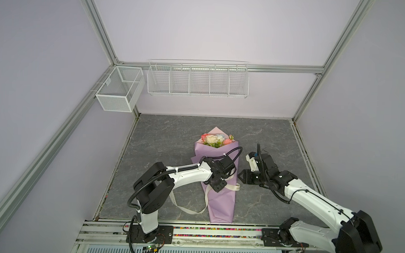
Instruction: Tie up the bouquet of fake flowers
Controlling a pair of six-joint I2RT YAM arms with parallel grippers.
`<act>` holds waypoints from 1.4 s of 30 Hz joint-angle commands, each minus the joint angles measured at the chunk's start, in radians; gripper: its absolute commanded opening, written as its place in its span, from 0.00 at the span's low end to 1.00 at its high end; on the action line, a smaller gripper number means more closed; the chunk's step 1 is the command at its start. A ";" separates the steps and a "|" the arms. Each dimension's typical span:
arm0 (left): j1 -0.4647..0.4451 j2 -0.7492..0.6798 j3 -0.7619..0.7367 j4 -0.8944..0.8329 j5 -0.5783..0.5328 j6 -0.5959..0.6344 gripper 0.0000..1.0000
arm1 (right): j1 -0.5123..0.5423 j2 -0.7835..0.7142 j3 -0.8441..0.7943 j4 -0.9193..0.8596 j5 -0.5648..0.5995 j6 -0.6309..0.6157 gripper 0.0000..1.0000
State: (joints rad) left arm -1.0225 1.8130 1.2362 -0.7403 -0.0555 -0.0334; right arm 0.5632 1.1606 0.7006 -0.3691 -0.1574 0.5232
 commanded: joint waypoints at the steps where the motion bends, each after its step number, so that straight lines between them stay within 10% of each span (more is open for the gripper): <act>1: -0.007 -0.056 0.007 -0.021 0.001 0.014 0.24 | -0.006 -0.009 -0.016 0.020 -0.055 -0.019 0.42; 12: -0.007 -0.157 -0.046 0.017 -0.030 -0.033 0.07 | -0.008 0.121 0.068 0.071 -0.149 -0.057 0.30; 27: -0.005 -0.262 -0.092 0.114 -0.072 -0.069 0.06 | -0.004 0.497 0.333 -0.045 -0.263 -0.215 0.21; 42: -0.005 -0.272 -0.080 0.139 -0.103 -0.073 0.06 | 0.024 0.569 0.372 -0.127 -0.335 -0.312 0.20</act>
State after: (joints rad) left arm -1.0225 1.5589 1.1561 -0.6067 -0.1383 -0.1001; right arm 0.5926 1.7508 1.0676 -0.4824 -0.4931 0.2440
